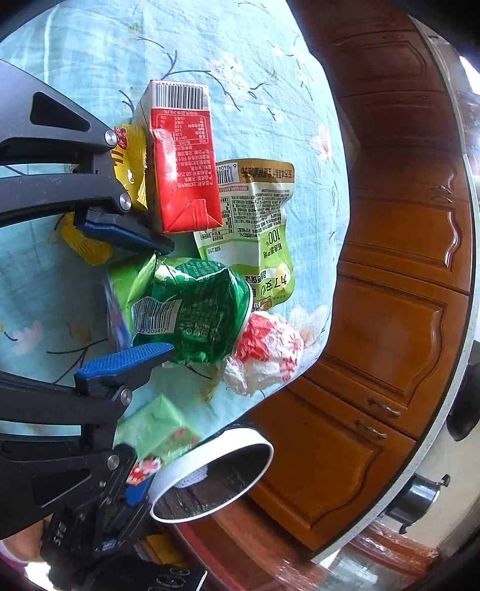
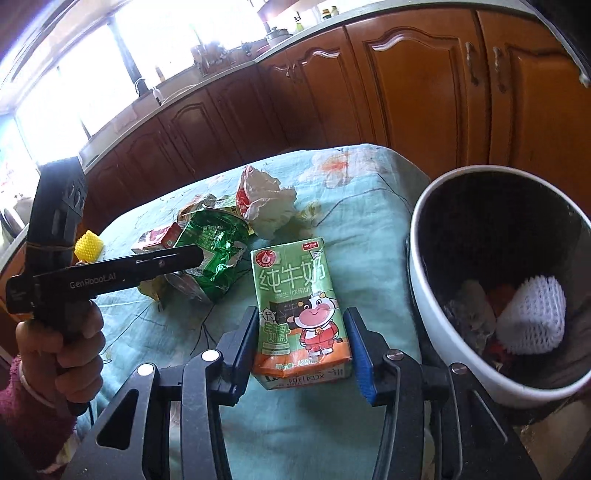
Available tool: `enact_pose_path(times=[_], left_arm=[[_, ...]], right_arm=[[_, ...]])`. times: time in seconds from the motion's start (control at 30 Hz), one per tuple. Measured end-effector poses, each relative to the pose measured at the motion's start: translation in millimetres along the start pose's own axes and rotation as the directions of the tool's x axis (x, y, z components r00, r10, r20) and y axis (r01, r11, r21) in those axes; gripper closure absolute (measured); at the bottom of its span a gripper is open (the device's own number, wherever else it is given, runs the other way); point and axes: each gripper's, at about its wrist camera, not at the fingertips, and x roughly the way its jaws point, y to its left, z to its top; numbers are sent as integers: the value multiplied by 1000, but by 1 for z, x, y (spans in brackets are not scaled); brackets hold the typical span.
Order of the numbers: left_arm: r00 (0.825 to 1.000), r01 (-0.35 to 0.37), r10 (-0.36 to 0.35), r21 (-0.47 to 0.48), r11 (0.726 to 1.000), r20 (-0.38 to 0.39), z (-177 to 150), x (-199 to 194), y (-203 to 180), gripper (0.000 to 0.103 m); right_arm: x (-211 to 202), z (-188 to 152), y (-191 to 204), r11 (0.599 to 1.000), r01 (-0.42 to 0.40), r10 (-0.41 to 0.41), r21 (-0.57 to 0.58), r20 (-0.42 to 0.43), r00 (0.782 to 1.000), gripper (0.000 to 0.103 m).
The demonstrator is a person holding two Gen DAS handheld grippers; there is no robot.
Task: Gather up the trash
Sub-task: 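Grasp the green chip bag with the left tool while the right tool grasps the green milk carton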
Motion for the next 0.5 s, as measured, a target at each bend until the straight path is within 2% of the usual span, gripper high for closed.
enact_pose_path(times=[0.03,0.1,0.3,0.5], left_arm=[[1000,-2,2,9,1000,2,-1,1,-1,64],[1000,13,-13,23,1000,9,-1,-1,-4,71],[999,36,-37,59,998,20,-14,-12,-15,73],[996,78,-80,55,995,35,-32,-29,-24,74]], right_arm=[[-4,-4,-2,1000,-2,2,19,7,1000,56],[-12,-10,-5,998,-10,9,54,20,1000,56],[-39,-23,-11,993,-14,5,118,74,997,56],[-64,-27,-19,989,-7,-11,149,124,992,56]])
